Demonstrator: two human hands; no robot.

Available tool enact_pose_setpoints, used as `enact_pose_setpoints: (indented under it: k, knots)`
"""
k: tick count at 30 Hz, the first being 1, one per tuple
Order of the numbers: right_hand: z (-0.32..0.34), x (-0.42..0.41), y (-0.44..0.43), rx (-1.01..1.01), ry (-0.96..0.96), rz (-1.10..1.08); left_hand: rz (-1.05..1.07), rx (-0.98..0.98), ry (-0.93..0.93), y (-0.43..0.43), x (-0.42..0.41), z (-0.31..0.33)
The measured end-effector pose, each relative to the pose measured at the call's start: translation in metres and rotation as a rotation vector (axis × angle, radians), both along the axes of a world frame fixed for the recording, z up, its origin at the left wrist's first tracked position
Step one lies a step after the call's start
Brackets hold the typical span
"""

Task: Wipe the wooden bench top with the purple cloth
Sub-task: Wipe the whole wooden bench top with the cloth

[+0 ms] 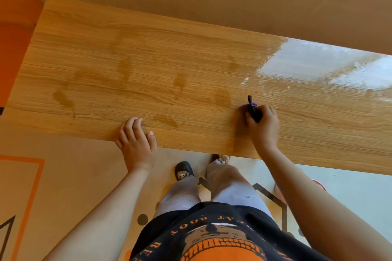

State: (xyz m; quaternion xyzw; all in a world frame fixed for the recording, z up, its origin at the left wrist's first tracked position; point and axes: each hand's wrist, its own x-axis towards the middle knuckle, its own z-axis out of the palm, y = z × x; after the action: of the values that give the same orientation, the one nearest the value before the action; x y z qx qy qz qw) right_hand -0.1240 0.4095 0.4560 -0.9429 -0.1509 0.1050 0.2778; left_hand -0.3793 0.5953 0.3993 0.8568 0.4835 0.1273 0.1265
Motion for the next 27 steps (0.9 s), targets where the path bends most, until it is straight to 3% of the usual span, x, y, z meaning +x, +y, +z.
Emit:
enact_pose_setpoints:
  k: [3,8,11,14,21,27]
  knots:
    - [-0.002,-0.024,0.029,0.022,0.013,0.060,0.000,-0.009,0.018,-0.001,0.000,0.001]
    - [-0.005,-0.091,0.088,0.059,0.022,0.525,0.014,-0.014,0.058,-0.002,0.000,0.005]
    - [-0.004,-0.099,0.091,0.071,0.042,0.664,0.011,0.002,0.085,-0.003,0.000,0.007]
    - [-0.004,-0.067,0.070,0.114,0.052,0.571,0.029,0.001,0.079,-0.003,0.003,0.006]
    - [0.001,0.065,0.002,0.047,0.028,0.056,0.049,0.020,0.062,-0.003,0.003,0.003]
    - [-0.001,0.035,0.043,0.048,0.033,-0.019,0.049,-0.027,0.077,-0.007,0.005,0.011]
